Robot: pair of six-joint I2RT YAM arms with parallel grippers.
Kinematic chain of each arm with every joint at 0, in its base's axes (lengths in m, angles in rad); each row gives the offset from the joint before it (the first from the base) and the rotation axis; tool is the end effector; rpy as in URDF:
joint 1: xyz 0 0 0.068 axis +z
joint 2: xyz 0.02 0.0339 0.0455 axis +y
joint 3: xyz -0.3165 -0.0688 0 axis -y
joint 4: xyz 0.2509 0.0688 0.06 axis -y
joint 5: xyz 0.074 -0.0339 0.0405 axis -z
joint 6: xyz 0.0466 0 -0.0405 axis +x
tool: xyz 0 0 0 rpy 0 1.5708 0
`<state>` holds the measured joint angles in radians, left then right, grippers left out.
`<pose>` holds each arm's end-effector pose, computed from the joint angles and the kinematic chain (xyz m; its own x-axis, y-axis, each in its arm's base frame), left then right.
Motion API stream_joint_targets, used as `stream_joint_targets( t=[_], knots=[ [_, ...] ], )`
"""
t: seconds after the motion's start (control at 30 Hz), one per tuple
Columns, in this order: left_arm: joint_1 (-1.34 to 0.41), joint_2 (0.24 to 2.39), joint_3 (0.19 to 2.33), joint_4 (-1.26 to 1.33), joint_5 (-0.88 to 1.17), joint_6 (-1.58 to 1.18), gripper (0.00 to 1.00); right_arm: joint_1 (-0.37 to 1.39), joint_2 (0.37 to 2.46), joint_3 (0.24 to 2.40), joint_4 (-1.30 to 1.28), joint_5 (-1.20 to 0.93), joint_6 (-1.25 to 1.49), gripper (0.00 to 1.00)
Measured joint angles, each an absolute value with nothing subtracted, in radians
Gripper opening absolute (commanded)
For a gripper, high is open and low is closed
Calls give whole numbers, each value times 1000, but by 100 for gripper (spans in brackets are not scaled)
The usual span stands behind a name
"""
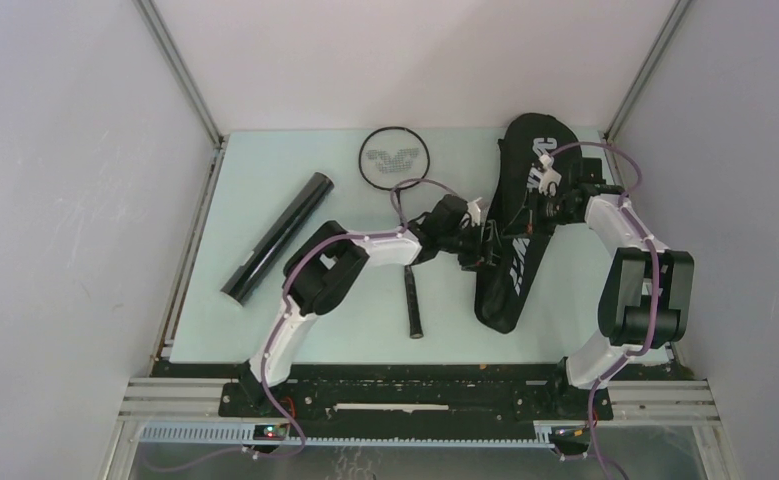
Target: Pack up the badminton gear
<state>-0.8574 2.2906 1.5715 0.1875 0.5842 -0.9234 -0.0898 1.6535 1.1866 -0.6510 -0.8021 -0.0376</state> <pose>0.3433 -0.4359 0.1741 -0.9513 0.0825 -0.2969 0.3034 0.4182 -0.8562 0.3454 0.0025 0.2739 -0.8855 0.0535 -0.4616 -0.2844 0.7231 0.6294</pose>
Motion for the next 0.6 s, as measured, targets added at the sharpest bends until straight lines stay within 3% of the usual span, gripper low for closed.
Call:
stream_joint_targets(
  t=[0.37,0.6],
  knots=[
    [-733,2006,1434,-8,588,-566,79,-124,1653,1187,-729,-749,-130,0],
    [-686,1896,1396,-206,335,-317,77,-106,1654,1187,-751,-663,-170,0]
  ],
)
